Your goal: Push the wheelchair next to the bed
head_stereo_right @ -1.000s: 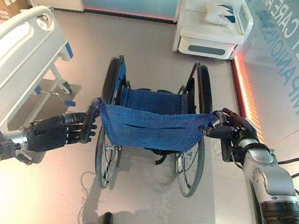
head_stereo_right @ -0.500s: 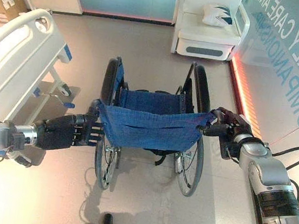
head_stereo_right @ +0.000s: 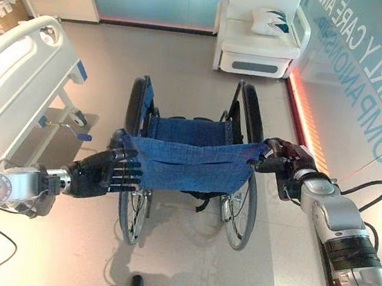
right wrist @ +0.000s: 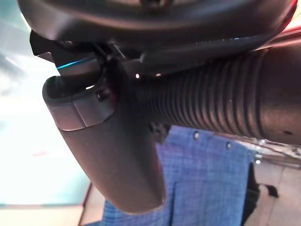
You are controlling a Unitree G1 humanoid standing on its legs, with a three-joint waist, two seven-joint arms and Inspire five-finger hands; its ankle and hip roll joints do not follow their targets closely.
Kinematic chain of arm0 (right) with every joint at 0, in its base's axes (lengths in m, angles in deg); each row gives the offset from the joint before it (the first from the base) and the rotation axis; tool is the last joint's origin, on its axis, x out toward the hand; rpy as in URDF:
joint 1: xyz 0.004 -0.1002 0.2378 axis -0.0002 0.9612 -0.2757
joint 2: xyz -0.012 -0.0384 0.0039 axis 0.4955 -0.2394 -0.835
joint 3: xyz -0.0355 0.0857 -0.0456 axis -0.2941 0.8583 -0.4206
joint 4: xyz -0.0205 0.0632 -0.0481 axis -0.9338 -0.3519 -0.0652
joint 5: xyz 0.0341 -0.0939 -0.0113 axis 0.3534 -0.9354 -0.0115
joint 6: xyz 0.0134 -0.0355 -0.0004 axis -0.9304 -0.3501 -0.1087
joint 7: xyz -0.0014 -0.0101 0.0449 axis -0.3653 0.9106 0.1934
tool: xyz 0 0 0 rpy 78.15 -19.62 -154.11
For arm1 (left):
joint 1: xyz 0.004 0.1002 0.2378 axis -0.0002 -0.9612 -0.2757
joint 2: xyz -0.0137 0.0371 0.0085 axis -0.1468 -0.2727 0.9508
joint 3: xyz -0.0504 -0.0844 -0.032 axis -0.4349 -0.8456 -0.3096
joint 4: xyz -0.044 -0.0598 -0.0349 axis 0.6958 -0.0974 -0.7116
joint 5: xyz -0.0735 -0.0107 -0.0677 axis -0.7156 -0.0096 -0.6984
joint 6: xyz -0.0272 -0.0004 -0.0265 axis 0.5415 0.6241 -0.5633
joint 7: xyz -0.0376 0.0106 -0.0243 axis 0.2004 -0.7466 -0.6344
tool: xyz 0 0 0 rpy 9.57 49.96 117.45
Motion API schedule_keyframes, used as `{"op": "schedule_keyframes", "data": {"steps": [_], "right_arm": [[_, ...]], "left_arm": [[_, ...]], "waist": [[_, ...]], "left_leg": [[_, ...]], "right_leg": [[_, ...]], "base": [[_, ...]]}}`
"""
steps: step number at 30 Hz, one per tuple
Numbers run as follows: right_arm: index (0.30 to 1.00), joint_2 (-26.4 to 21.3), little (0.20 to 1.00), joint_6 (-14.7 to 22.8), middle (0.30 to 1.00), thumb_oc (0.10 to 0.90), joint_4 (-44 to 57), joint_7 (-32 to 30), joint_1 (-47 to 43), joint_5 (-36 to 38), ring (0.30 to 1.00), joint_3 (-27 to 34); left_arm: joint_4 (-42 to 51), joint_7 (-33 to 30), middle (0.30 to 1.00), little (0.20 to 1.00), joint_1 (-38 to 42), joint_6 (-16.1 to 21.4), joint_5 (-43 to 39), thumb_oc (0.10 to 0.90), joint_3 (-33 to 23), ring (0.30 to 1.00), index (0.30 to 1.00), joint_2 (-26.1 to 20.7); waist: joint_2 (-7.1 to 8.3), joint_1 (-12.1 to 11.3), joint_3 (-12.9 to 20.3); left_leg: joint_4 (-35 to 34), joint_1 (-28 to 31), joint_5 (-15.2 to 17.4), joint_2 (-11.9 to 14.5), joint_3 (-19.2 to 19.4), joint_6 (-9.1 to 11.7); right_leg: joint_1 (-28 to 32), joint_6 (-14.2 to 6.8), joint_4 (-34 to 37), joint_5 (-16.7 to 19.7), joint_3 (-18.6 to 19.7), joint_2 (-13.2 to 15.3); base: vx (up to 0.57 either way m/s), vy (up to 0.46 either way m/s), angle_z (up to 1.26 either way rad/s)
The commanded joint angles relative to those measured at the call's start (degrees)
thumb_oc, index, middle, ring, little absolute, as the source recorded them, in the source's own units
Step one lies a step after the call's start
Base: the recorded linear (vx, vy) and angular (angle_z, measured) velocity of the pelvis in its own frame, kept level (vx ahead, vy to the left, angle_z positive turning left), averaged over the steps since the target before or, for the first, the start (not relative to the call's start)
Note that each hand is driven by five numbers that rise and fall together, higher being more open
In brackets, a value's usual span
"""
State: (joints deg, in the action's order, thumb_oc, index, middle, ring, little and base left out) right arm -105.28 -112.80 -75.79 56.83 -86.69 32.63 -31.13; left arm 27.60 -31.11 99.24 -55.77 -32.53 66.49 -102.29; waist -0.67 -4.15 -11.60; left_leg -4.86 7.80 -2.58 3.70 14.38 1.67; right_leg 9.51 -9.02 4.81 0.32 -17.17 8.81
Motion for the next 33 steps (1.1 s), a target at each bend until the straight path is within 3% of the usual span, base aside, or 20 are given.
{"op": "schedule_keyframes", "data": {"steps": [1,17,26,29,33], "right_arm": [[0.300,-1.0,0.300,1.0,0.300,0.400,0.9,1.1,-9.0,-2.9,0.300,-4.7],[0.300,-0.4,0.300,0.1,0.300,0.400,1.4,1.6,-10.1,-2.9,0.300,-4.2],[0.300,-0.2,0.300,0.5,0.300,0.400,1.9,2.5,-10.8,-2.9,0.300,-4.5],[0.300,-0.6,0.300,0.7,0.300,0.400,2.2,3.2,-11.4,-2.3,0.300,-4.7],[0.300,-2.0,0.300,1.3,0.300,0.400,2.7,5.8,-13.6,-1.6,0.300,-5.7]], "left_arm": [[4.3,4.3,0.300,0.300,13.3,13.1,-8.5,0.400,-4.7,0.300,0.300,7.8],[4.9,5.6,0.300,0.300,13.8,14.3,-3.6,0.400,-5.1,0.300,0.300,9.1],[5.4,3.3,0.300,0.300,13.9,15.9,-3.3,0.400,-5.0,0.300,0.300,9.1],[5.4,2.1,0.300,0.300,13.4,16.7,-3.3,0.400,-5.9,0.300,0.300,9.3],[5.8,-0.7,0.300,0.300,11.7,19.1,-3.4,0.400,-8.4,0.300,0.300,9.5]], "waist": [[-0.53,3.5,3.5],[-0.50,3.6,1.9],[-0.38,3.7,1.5],[-0.07,3.5,1.4],[0.76,3.2,1.1]], "left_leg": [[3.6,-0.3,2.6,1.4,1.1,2.5],[4.7,-1.2,2.6,1.5,0.5,2.6],[5.9,-1.4,2.5,2.4,0.4,3.2],[7.9,-1.9,2.6,3.4,-0.1,3.8],[16.3,-4.4,2.0,6.3,-0.5,5.2]], "right_leg": [[-3.1,1.5,-4.9,-0.8,0.3,-0.8],[-4.0,1.9,-6.2,-1.1,0.0,-0.9],[-4.4,2.8,-7.4,-1.9,-0.8,-1.8],[-4.4,3.6,-7.8,-2.4,-1.3,-2.4],[-5.6,5.7,-9.6,-3.1,-2.3,-2.8]], "base": [[0.00,0.000,0.00],[0.00,0.000,0.00],[0.00,-0.069,0.00],[0.03,-0.108,0.00],[0.02,-0.149,-0.04]]}}
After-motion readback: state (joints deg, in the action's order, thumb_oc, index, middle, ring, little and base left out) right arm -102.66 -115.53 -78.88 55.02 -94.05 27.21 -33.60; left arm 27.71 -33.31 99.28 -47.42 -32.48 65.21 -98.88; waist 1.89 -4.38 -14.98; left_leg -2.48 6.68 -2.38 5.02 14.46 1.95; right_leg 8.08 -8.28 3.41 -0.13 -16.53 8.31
